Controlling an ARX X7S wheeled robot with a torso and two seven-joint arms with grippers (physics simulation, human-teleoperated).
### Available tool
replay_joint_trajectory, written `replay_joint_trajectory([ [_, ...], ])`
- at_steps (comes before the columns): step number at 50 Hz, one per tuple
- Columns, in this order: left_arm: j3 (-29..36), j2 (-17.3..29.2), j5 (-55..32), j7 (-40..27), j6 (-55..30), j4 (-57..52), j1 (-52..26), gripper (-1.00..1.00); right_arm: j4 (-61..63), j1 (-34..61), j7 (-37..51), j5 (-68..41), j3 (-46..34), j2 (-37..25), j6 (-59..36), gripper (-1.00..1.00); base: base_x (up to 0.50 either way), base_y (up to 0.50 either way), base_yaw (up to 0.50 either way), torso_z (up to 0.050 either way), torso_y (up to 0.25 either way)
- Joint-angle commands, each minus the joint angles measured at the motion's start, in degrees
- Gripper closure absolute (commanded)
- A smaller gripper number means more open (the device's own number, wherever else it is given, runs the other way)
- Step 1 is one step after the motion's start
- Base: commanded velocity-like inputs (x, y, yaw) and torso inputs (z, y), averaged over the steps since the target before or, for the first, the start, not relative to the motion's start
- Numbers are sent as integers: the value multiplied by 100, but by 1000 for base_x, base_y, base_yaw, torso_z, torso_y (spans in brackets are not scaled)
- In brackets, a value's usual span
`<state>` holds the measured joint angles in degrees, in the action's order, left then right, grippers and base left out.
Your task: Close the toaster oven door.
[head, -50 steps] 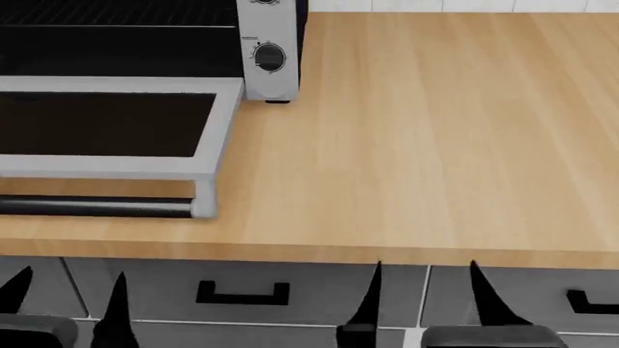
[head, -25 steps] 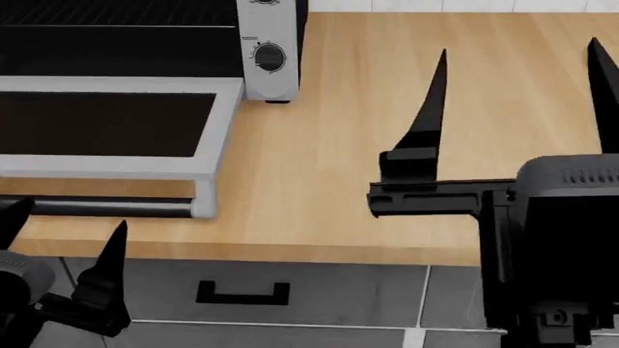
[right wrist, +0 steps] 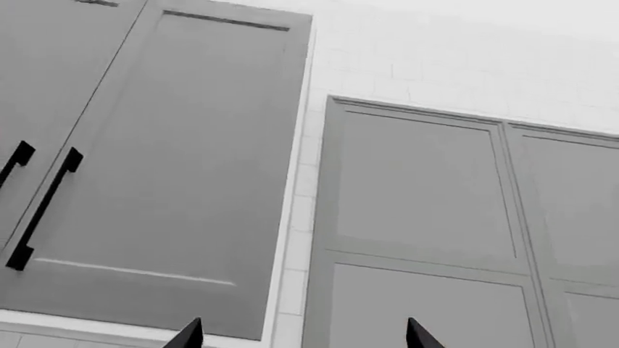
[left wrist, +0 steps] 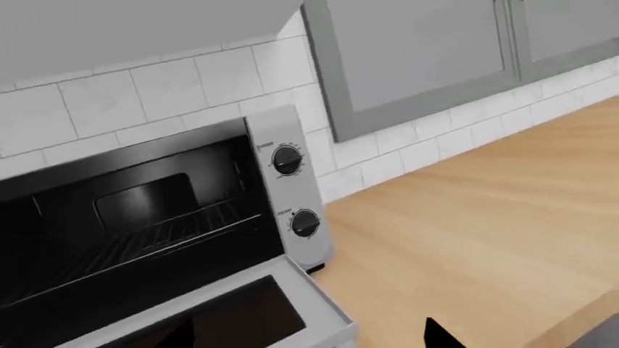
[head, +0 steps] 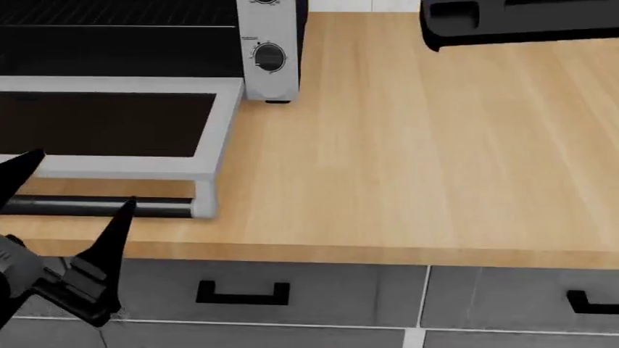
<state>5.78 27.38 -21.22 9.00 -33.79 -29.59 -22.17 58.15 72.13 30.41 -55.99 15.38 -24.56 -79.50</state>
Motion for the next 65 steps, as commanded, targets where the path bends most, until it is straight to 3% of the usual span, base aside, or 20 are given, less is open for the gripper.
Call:
replay_joint_trajectory([
  [1,61,187,-51,195,-22,-110,-156,-100,31,843,993,-1669,413,-194,-634,-100,0,0,0,0,0],
  [9,109,228,-24,192,-54,-134,-197,-100,0,834,1143,-1818,310,-318,-511,-100,0,116,0,0,0],
  [38,172,289,-6,185,5,-179,-162,-100,-56,753,1536,-2281,105,-627,-123,-100,0,473,0,0,0],
  [65,301,305,33,159,-19,-150,-229,-100,9,175,1250,-1900,172,-805,496,-100,0,404,0,0,0],
])
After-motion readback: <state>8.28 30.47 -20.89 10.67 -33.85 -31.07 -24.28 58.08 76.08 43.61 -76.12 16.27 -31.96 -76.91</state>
